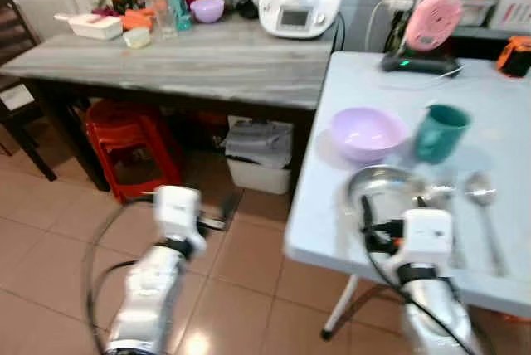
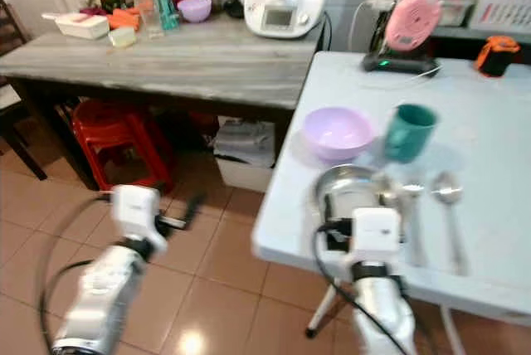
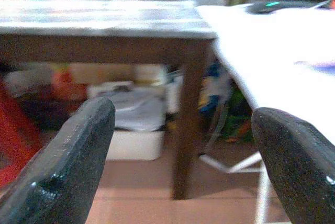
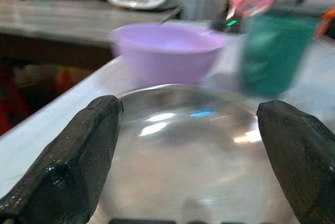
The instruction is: Setting the table
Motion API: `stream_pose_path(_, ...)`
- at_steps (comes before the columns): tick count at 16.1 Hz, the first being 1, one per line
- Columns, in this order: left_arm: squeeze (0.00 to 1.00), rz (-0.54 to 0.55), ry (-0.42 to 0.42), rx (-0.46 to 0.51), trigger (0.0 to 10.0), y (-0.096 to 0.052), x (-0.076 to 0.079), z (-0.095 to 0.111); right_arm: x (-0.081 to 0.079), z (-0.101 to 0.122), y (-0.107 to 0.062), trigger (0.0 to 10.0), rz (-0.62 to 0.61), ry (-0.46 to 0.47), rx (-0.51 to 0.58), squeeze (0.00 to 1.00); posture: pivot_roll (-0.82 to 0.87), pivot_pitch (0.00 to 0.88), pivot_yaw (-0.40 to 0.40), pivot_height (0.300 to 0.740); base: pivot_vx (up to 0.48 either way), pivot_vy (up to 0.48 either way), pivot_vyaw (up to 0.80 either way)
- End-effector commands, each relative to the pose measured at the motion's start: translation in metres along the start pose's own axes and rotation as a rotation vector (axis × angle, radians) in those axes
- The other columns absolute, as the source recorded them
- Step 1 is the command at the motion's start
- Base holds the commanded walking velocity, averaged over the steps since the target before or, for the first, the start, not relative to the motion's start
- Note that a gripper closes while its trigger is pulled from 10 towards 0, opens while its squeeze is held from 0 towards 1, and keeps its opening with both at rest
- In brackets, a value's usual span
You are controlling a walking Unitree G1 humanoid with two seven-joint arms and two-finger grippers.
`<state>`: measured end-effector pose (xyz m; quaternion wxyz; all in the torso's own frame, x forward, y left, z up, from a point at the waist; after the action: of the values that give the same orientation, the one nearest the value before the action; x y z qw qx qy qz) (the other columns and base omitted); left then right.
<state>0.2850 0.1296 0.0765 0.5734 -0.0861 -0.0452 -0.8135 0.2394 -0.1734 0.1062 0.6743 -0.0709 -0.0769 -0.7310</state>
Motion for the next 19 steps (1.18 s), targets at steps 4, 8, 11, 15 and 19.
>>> stream_pose_path(4,0.0,0.035,0.023,-0.001,10.0,-0.002,-0.011,0.004,-0.006,0.005,0.001,10.0,0.018,0.016,0.022,0.0,-0.08,0.0,0.056,0.74,0.0,-0.339,0.0)
stream_pose_path(8,0.0,0.051,0.013,0.007,10.0,-0.001,-0.013,0.004,-0.01,0.004,0.001,10.0,0.033,0.019,0.014,0.0,-0.08,0.0,0.054,0.74,0.0,0.0,0.0)
stream_pose_path(11,0.0,0.059,0.008,0.014,10.0,-0.002,-0.015,0.004,-0.012,0.004,0.002,10.0,0.063,0.063,0.004,0.0,-0.09,0.0,0.052,0.74,0.0,0.0,0.0)
stream_pose_path(15,0.0,0.043,0.009,0.033,10.0,-0.005,-0.013,0.004,-0.015,0.003,0.003,10.0,0.102,0.099,-0.019,0.0,-0.09,0.0,0.045,0.74,0.0,0.0,0.0)
stream_pose_path(19,0.0,-0.029,0.101,0.009,10.0,-0.014,-0.016,0.001,-0.012,0.007,0.011,10.0,0.13,0.046,-0.044,0.0,-0.09,0.0,0.044,0.74,0.0,0.0,0.0)
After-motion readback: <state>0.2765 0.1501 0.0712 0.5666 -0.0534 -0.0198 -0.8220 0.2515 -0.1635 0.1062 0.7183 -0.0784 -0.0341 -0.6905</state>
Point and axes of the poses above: a point about 5 cm out from each wrist's last joint towards the gripper, its own y axis pointing out of the wrist towards the gripper, its own z axis along the axis of the wrist's last joint, x = y × z, the point moved 1 cm from there along y, pointing out of the wrist towards the gripper, and after that the axes turned 6 degrees about -y, right-handed, at the moved point
